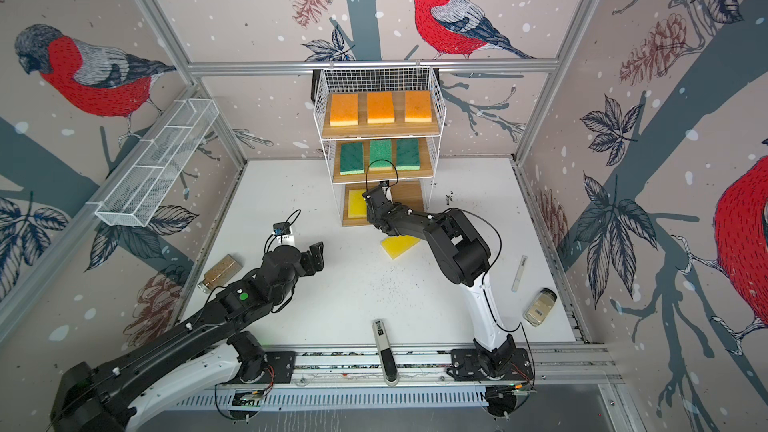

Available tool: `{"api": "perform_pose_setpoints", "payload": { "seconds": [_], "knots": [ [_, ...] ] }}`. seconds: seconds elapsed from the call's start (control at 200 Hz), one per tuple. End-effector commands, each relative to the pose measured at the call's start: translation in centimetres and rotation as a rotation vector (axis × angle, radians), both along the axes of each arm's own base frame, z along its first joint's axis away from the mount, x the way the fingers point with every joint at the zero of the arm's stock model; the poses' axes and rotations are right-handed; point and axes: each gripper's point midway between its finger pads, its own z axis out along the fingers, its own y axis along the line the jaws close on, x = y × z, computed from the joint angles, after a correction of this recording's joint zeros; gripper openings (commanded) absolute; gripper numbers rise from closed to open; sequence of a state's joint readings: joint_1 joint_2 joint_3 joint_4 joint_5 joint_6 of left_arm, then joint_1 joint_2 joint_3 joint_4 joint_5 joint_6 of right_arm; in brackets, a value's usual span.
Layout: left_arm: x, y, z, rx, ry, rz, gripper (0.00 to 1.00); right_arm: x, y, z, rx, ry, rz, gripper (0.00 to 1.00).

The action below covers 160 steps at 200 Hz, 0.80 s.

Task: Place and organize the cleaning sponges onto the shelf
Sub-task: 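Lower the green sponge beside the yellow sponge on the bottom shelf, then open the right gripper to release the green sponge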

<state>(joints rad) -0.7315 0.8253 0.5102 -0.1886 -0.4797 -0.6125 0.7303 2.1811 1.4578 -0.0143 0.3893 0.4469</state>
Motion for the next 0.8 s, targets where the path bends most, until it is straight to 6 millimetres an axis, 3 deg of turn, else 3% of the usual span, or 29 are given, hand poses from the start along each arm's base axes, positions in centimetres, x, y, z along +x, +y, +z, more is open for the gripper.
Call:
{"api": "perform_pose_setpoints", "payload": {
  "seconds": [0.0, 0.23, 0.621, 0.796],
  "knots": [
    [0.2, 0.3, 0.5, 0.01, -0.013, 0.017, 0.86, 0.1, -0.5, 0.1, 0.004, 0.0, -0.033, 0.73],
    [0.3, 0.4, 0.5, 0.02, -0.011, 0.021, 0.86, 0.3, -0.3, 0.1, 0.029, 0.011, -0.044, 0.7],
    [0.3, 0.6, 1.1, 0.027, -0.019, 0.027, 0.86, 0.3, -0.5, 0.5, 0.011, 0.01, -0.05, 0.8],
    [0.2, 0.5, 1.3, 0.021, -0.016, 0.023, 0.86, -0.1, -0.5, 1.7, 0.023, -0.005, -0.047, 0.82]
  ]
}}
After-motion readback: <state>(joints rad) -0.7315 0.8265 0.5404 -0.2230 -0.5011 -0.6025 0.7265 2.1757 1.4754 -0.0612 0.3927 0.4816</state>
